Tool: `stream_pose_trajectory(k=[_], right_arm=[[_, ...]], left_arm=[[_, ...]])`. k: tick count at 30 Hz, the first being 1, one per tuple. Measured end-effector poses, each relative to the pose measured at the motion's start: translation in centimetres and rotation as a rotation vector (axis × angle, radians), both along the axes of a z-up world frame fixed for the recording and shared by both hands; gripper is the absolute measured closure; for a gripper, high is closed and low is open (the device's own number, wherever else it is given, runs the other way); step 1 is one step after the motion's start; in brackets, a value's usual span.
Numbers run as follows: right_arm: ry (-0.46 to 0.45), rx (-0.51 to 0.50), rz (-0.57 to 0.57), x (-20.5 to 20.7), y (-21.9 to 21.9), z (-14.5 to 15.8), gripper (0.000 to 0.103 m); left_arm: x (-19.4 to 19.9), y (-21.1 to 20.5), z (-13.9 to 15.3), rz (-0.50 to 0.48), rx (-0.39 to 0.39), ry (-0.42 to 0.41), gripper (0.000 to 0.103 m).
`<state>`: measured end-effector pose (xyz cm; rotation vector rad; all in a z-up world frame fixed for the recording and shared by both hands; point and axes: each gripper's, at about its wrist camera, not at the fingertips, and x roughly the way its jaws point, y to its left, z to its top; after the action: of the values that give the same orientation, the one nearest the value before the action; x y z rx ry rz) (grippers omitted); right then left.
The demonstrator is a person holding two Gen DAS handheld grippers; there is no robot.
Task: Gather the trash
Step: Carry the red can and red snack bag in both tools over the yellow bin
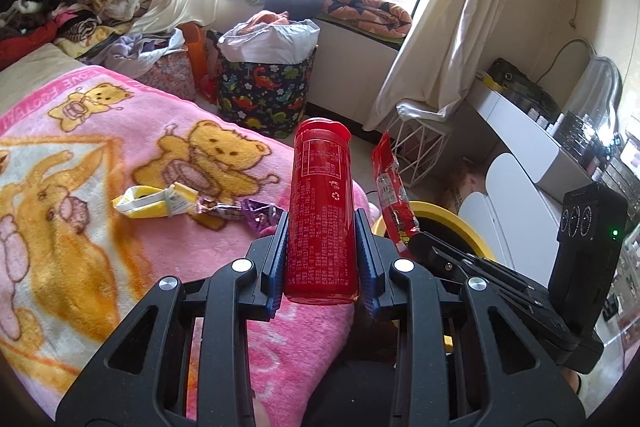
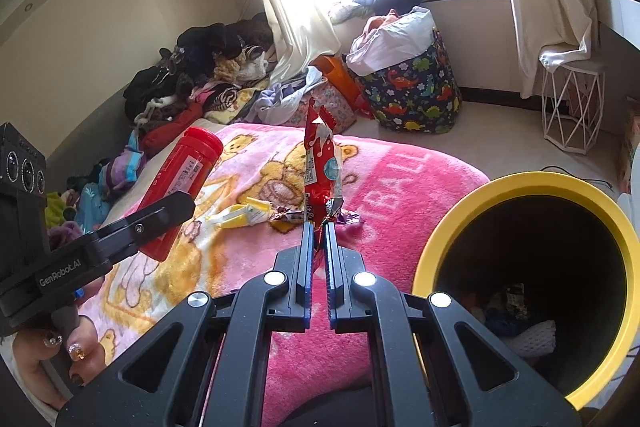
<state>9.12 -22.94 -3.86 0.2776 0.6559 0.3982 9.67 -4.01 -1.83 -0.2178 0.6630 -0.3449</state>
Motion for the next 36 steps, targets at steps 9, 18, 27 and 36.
stream_pose_trajectory(k=[9, 18, 27, 36], right_arm=[[0.001, 0.015, -0.036, -0.6, -1.5, -0.1, 0.097], [0.008, 0.031, -0.075, -1.0, -3.3, -0.4, 0.097], [0.019, 0.051, -0.134, -1.2, -6.2, -1.0, 0.097], [0.041, 0.064, -0.203, -1.6, -8.6, -1.8, 0.097]], left_arm=[[-0.3, -1.4, -0.1, -0.027, 0.01, 0.005, 0.079], [-0.6, -3.3, -0.3, -0.062, 0.024, 0.011, 0.079], [-0.5, -5.2, -0.7, -0.101, 0.034, 0.018, 0.079], [-0.6, -7.4, -1.1, -0.147, 0.044, 0.031, 0.079]])
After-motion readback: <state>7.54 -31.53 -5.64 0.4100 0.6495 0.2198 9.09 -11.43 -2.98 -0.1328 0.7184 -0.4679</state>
